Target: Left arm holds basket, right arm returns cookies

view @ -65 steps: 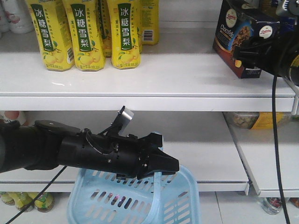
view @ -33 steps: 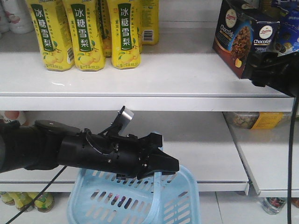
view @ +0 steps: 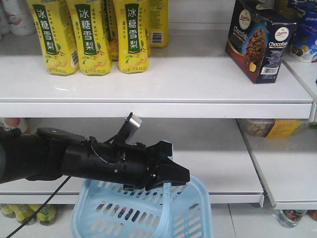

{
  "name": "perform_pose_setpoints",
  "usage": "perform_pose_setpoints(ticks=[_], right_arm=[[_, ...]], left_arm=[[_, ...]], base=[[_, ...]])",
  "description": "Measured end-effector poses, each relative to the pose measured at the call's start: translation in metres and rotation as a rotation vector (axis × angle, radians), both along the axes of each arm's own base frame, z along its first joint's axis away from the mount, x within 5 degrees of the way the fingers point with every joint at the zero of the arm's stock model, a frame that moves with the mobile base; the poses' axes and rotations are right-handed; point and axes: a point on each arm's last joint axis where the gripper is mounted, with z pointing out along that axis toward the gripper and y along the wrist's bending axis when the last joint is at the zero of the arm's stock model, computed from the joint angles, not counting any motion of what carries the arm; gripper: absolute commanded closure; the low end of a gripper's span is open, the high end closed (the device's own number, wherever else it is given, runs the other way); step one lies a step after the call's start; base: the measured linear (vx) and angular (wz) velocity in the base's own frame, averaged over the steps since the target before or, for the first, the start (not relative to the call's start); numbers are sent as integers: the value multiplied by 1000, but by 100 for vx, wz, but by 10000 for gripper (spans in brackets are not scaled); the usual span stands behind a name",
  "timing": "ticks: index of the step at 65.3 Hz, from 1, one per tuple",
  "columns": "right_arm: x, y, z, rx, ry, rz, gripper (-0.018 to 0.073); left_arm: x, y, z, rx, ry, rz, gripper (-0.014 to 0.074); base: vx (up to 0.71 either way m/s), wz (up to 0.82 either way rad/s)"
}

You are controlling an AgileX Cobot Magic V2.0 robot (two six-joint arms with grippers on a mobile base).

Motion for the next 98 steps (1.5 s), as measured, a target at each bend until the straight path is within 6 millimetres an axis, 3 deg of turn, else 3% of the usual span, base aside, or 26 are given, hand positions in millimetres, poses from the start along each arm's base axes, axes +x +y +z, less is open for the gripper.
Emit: perform_pose_setpoints(ticks=[19, 37, 51, 59, 68, 98], right_arm=[[-57, -14, -54, -38, -83, -2, 15], [-67, -16, -112, -56, -21, 0, 18], [-66, -16, -114, -57, -16, 1, 111], [-66, -16, -114, -57, -16, 1, 299], [-66, -16, -114, -58, -15, -1, 576], [-66, -17, -114, -58, -12, -6, 567]], left_arm=[[0, 0, 0, 0, 0, 1, 603], [0, 0, 0, 0, 0, 1, 603], [0, 0, 0, 0, 0, 1, 603], [0, 0, 0, 0, 0, 1, 603], [0, 0, 0, 0, 0, 1, 603], [0, 0, 0, 0, 0, 1, 603]], base=[[0, 0], [0, 0], [0, 0], [0, 0], [0, 0], [0, 0]])
